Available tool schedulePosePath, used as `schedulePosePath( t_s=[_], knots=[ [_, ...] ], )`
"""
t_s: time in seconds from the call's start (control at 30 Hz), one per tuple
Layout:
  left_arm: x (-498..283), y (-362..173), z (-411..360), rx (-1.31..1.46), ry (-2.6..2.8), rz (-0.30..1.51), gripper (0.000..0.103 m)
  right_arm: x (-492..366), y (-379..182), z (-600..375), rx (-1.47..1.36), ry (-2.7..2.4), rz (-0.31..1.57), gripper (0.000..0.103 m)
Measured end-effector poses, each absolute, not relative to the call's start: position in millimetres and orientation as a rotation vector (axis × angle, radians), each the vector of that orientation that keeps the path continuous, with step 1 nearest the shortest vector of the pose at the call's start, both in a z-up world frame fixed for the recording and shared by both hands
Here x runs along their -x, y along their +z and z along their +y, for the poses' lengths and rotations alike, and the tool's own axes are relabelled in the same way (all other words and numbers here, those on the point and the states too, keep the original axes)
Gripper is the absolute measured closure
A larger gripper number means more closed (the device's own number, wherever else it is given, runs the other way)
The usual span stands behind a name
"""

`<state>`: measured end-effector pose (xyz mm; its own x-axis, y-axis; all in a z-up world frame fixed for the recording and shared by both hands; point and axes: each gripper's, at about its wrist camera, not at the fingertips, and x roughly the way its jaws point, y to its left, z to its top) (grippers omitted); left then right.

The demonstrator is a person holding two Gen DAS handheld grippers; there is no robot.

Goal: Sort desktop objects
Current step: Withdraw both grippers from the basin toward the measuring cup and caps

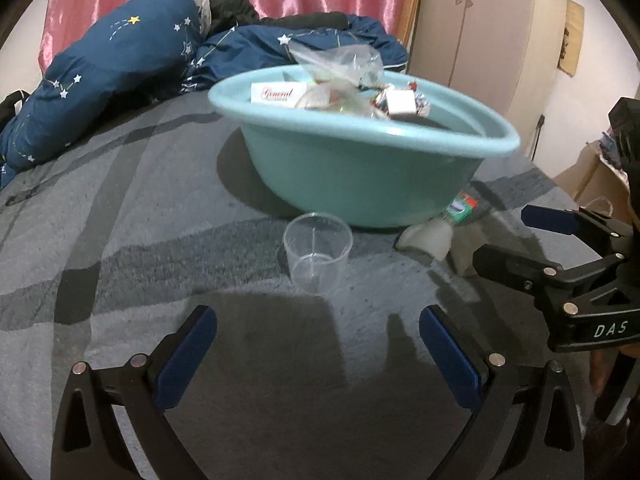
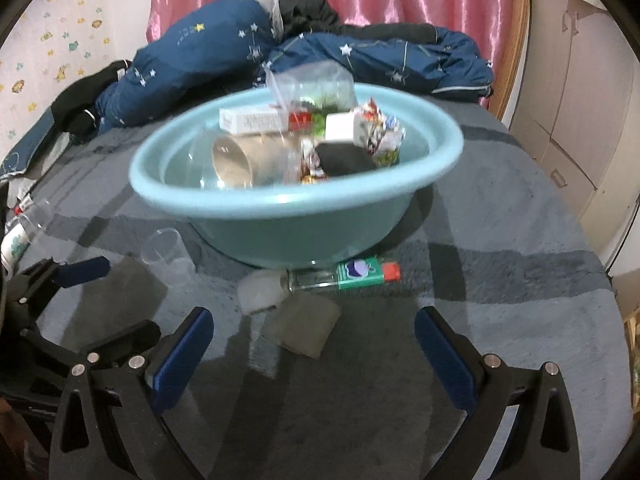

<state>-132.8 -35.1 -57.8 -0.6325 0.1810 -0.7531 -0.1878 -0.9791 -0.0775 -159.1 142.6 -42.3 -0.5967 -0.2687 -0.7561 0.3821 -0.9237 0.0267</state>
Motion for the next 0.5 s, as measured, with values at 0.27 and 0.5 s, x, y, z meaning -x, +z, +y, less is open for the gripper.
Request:
schedulePosePath(
  t_s=[0.27,0.5],
  knots=[
    [139,-73,-35,1.268,2.658,0.006,0.000,171,-64,147,-1.224,-2.503,0.182,0.004],
    [143,-76,-36,1.273,2.648,-0.013,0.000,176,-69,147,-1.236,-2.491,0.187,0.010]
  ],
)
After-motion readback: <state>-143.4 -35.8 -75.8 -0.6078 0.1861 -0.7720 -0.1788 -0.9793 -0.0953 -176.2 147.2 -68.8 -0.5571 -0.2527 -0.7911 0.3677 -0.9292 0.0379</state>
